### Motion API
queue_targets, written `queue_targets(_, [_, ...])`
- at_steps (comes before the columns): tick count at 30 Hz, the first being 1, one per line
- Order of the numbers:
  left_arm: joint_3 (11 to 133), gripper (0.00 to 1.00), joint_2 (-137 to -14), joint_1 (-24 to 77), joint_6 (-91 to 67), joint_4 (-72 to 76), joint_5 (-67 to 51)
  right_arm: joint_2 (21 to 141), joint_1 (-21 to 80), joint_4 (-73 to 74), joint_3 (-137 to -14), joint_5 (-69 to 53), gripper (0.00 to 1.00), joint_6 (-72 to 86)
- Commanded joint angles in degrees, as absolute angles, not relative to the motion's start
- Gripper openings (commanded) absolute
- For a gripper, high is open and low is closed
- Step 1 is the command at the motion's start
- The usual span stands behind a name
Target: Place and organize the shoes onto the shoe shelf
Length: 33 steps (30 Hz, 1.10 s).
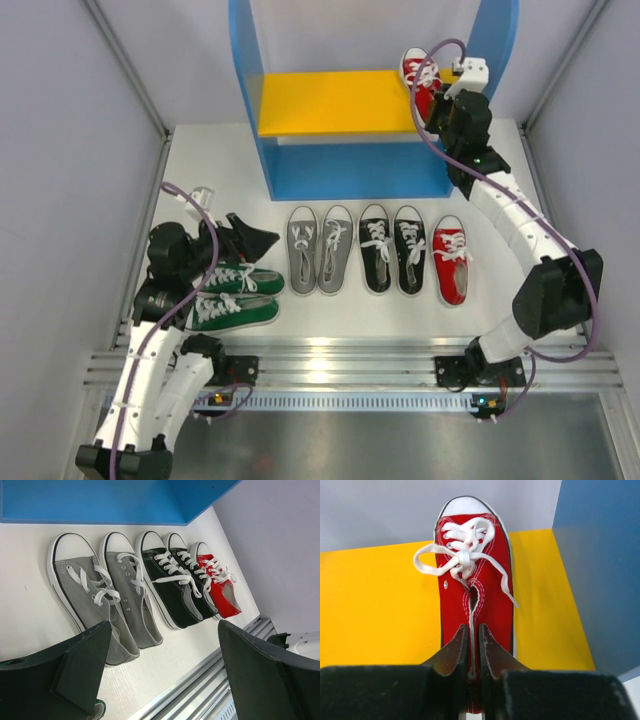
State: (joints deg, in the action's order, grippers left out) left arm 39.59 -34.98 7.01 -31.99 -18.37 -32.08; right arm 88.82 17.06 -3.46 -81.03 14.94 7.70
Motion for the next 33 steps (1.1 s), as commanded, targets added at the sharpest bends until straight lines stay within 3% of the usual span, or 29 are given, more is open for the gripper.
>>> queue_targets(1, [39.1,0.93,-34.5,7.2,-31.0,-18.5,-32.0,89.8,16.7,-6.3,-81.5,12.4,0.0,9.8])
queue_targets(16, [39.1,0.92,-35.2,7.1,-31.4,-18.5,-32.1,80.0,18.3,-15.1,-72.3,23.7,0.0,7.4])
queue_targets(33, [38.6,0.91,-35.6,7.1,-32.0,-18.4,-32.3,82.4,19.3,-14.3,-75.1,36.4,0.0,0.5])
